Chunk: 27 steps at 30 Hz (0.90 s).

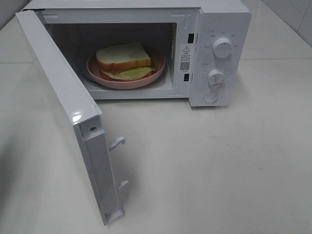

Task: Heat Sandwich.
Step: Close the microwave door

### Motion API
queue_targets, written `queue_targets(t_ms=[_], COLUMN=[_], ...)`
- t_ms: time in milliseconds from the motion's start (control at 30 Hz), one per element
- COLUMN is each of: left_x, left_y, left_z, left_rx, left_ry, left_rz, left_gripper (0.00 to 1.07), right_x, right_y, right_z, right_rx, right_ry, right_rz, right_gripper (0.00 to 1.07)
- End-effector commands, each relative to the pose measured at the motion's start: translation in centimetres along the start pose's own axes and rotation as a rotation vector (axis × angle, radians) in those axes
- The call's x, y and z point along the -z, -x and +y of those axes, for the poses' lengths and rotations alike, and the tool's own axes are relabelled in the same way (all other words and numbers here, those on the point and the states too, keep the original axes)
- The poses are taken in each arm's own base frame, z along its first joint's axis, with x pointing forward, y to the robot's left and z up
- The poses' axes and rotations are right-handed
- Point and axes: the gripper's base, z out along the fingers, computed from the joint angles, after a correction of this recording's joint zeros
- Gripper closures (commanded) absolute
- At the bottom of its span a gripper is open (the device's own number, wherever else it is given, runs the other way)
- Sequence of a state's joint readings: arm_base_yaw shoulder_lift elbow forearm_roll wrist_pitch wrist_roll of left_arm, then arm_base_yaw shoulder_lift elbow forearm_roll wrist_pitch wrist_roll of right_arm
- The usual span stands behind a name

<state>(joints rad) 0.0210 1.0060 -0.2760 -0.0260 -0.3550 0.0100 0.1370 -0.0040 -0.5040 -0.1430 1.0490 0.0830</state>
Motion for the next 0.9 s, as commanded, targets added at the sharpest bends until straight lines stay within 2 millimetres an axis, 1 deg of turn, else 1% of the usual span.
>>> queue_targets(t_ms=[33, 67, 100, 167, 200, 300, 367, 400, 500, 600, 667, 700, 767, 800, 833, 900], left_x=[-1.0, -1.8, -2.2, -2.6, -3.4, -4.2, -4.5, -4.9, -5.4, -5.8, -6.6, -6.6, -7.0, -7.3, -7.3, -7.5], left_y=[-0.2, -0.5, -0.7, -0.8, -1.1, -1.7, -1.9, -2.4, -2.8, -2.9, -3.1, -3.1, -3.3, -3.5, -3.5, -3.7], left_z=[-0.2, -0.3, -0.4, -0.5, -0.9, -1.5, -1.7, -2.0, -2.5, -2.7, -3.3, -3.3, -4.0, -4.8, -4.8, -5.7], left_rx=[-0.015, -0.032, -0.033, -0.03, -0.031, -0.029, -0.03, -0.023, 0.005, 0.004, -0.007, -0.007, -0.014, -0.031, -0.031, -0.067], left_ry=[-0.013, -0.024, -0.035, -0.048, -0.087, -0.156, -0.175, -0.217, -0.275, -0.292, -0.324, -0.324, -0.348, -0.378, -0.378, -0.414], left_rz=[-0.031, -0.042, -0.051, -0.064, -0.092, -0.1, -0.099, -0.097, -0.115, -0.105, -0.083, -0.083, -0.074, -0.066, -0.066, -0.059], left_gripper=[1.06, 1.06, 1.06, 1.06, 1.06, 1.06, 1.06, 1.06, 1.06, 1.06, 1.06, 1.06, 1.06, 1.06, 1.06, 1.06], right_x=[0.3, 0.3, 0.3, 0.3, 0.3, 0.3, 0.3, 0.3, 0.3, 0.3, 0.3, 0.3, 0.3, 0.3, 0.3, 0.3], right_y=[-0.2, -0.2, -0.2, -0.2, -0.2, -0.2, -0.2, -0.2, -0.2, -0.2, -0.2, -0.2, -0.2, -0.2, -0.2, -0.2], right_z=[0.0, 0.0, 0.0, 0.0, 0.0, 0.0, 0.0, 0.0, 0.0, 0.0, 0.0, 0.0, 0.0, 0.0, 0.0, 0.0], right_rx=[-0.011, -0.011, -0.011, -0.011, -0.011, -0.011, -0.011, -0.011, -0.011, -0.011, -0.011, -0.011, -0.011, -0.011, -0.011, -0.01], right_ry=[-0.008, -0.008, -0.008, -0.008, -0.008, -0.008, -0.008, -0.008, -0.008, -0.008, -0.008, -0.008, -0.008, -0.008, -0.008, -0.008], right_rz=[-0.034, -0.034, -0.034, -0.034, -0.034, -0.034, -0.034, -0.034, -0.034, -0.034, -0.034, -0.034, -0.034, -0.034, -0.034, -0.033], right_gripper=[0.31, 0.31, 0.31, 0.31, 0.31, 0.31, 0.31, 0.31, 0.31, 0.31, 0.31, 0.31, 0.31, 0.31, 0.31, 0.31])
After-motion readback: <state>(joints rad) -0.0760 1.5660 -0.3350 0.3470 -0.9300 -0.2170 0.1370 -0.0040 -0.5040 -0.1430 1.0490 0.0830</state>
